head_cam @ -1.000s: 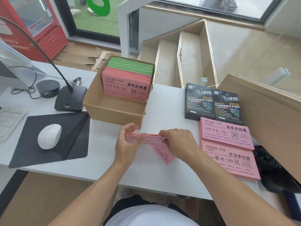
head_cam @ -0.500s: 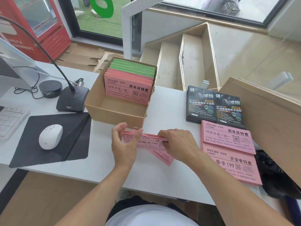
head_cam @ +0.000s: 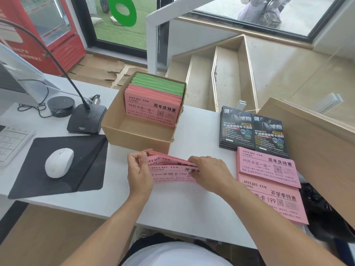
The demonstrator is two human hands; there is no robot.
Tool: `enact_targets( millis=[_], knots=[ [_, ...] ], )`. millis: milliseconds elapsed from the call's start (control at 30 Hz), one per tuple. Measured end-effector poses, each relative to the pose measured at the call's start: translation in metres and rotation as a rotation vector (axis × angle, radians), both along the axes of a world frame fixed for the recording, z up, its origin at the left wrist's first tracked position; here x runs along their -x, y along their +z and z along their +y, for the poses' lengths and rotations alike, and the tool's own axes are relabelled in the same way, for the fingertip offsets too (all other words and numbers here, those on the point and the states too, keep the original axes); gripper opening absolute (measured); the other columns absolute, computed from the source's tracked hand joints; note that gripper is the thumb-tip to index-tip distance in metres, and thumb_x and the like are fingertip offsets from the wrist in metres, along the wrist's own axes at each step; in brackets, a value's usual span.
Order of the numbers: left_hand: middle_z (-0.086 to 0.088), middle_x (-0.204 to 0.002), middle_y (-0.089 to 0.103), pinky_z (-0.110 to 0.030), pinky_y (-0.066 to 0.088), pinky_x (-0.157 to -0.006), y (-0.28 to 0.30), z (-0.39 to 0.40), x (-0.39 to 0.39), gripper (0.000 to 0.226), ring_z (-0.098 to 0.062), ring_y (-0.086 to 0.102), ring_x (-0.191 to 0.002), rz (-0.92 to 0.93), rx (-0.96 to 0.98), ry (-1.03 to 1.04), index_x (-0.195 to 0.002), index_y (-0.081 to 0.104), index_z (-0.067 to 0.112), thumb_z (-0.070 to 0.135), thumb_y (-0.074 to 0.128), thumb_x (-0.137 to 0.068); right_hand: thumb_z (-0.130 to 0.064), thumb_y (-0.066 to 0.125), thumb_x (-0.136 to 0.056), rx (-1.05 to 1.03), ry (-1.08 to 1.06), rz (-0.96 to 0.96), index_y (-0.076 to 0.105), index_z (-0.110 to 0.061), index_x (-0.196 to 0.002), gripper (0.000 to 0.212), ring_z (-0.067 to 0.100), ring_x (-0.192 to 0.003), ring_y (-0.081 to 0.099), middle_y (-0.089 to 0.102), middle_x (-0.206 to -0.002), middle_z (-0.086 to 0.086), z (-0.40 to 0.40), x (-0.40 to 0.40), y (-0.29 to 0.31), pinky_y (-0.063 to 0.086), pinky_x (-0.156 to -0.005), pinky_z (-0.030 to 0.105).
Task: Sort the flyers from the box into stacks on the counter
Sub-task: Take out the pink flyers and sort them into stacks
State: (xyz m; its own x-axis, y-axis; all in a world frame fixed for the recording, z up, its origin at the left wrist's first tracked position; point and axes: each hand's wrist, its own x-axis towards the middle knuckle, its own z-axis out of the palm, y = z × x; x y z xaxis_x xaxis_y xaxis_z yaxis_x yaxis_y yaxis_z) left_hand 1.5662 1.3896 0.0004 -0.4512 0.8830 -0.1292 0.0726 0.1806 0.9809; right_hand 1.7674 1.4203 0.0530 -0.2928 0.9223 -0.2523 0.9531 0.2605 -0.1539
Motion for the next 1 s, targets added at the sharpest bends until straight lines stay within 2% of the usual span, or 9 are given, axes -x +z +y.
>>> enact_targets(
  millis=[100, 200, 300, 433, 533, 667, 767, 867, 1000],
  knots=[
    [0.009, -0.111, 0.070, -0.022, 0.054, -0.072, 0.001, -0.001, 0.002, 0.009, -0.006, 0.068, -0.096, -0.136, -0.007, 0.005, -0.112, 0.045, 0.019, 0.022, 0.037, -0.110, -0.026, 0.053, -0.093, -0.008, -0.009, 0.000, 0.059, -0.032, -0.114, 0.022, 0.025, -0.089, 0.061, 0.069, -0.095, -0.005, -0.001, 0.002, -0.001, 0.048, -0.071, 0.038],
    [0.006, -0.116, 0.069, -0.020, 0.056, -0.075, 0.002, -0.001, 0.007, 0.023, -0.004, 0.067, -0.102, -0.230, -0.050, -0.063, -0.126, 0.051, 0.018, 0.010, 0.036, -0.109, -0.031, 0.057, -0.092, -0.015, -0.026, 0.016, 0.059, -0.033, -0.114, 0.022, 0.021, -0.092, 0.060, 0.068, -0.099, -0.009, -0.002, -0.001, -0.003, 0.048, -0.073, 0.037],
    [0.004, -0.116, 0.067, -0.019, 0.050, -0.079, 0.001, -0.002, 0.008, 0.027, -0.006, 0.065, -0.105, -0.232, -0.031, -0.179, -0.127, 0.053, 0.030, 0.039, 0.042, -0.104, -0.035, 0.061, -0.090, -0.011, -0.041, 0.035, 0.057, -0.037, -0.119, 0.029, 0.018, -0.097, 0.060, 0.066, -0.104, -0.012, -0.005, -0.004, -0.004, 0.045, -0.073, 0.035],
    [0.015, -0.130, 0.057, -0.005, 0.044, -0.080, -0.002, -0.004, 0.000, 0.073, 0.012, 0.059, -0.109, -0.232, 0.026, -0.282, -0.148, 0.030, 0.036, 0.067, 0.048, -0.085, -0.035, 0.062, -0.090, 0.001, -0.038, 0.073, 0.058, -0.038, -0.119, 0.029, 0.017, -0.095, 0.059, 0.064, -0.102, -0.012, -0.011, -0.004, -0.006, 0.044, -0.072, 0.035],
    [0.006, -0.139, 0.054, -0.015, 0.045, -0.091, -0.005, -0.003, -0.004, 0.092, -0.004, 0.055, -0.124, -0.216, 0.027, -0.299, -0.153, 0.027, 0.038, 0.077, 0.056, -0.074, -0.043, 0.063, -0.090, 0.009, -0.042, 0.078, 0.059, -0.038, -0.117, 0.028, 0.015, -0.094, 0.060, 0.063, -0.099, -0.012, -0.016, -0.006, -0.008, 0.045, -0.072, 0.034],
    [0.017, -0.119, 0.060, -0.004, 0.043, -0.077, 0.003, -0.001, -0.003, 0.073, 0.019, 0.057, -0.100, -0.217, 0.030, -0.242, -0.144, 0.040, 0.034, 0.075, 0.043, -0.082, -0.045, 0.060, -0.092, -0.018, -0.101, 0.097, 0.056, -0.040, -0.123, 0.032, 0.015, -0.102, 0.061, 0.064, -0.106, -0.014, -0.025, -0.006, -0.015, 0.044, -0.075, 0.034],
    [0.011, -0.111, 0.066, -0.007, 0.044, -0.076, 0.003, 0.003, -0.005, 0.072, 0.011, 0.062, -0.095, -0.183, 0.029, -0.212, -0.135, 0.050, 0.030, 0.078, 0.039, -0.082, -0.050, 0.060, -0.092, -0.044, -0.124, 0.122, 0.048, -0.041, -0.134, 0.045, 0.014, -0.108, 0.060, 0.064, -0.116, -0.015, -0.032, -0.004, -0.020, 0.048, -0.082, 0.036],
    [0.007, -0.103, 0.068, -0.008, 0.047, -0.072, -0.001, 0.003, -0.012, 0.062, 0.000, 0.064, -0.091, -0.156, 0.045, -0.183, -0.124, 0.058, 0.025, 0.075, 0.040, -0.093, -0.045, 0.057, -0.097, -0.071, -0.134, 0.139, 0.056, -0.035, -0.123, 0.028, 0.017, -0.101, 0.062, 0.068, -0.107, -0.012, -0.035, -0.004, -0.020, 0.043, -0.074, 0.034],
    [0.004, -0.092, 0.068, -0.013, 0.047, -0.068, -0.003, -0.001, -0.013, 0.059, 0.002, 0.062, -0.079, -0.124, 0.033, -0.190, -0.114, 0.063, 0.025, 0.075, 0.042, -0.092, -0.043, 0.059, -0.097, -0.121, -0.117, 0.121, 0.064, -0.034, -0.112, 0.018, 0.015, -0.093, 0.063, 0.069, -0.098, -0.011, -0.042, -0.010, -0.020, 0.041, -0.068, 0.033]
  ],
)
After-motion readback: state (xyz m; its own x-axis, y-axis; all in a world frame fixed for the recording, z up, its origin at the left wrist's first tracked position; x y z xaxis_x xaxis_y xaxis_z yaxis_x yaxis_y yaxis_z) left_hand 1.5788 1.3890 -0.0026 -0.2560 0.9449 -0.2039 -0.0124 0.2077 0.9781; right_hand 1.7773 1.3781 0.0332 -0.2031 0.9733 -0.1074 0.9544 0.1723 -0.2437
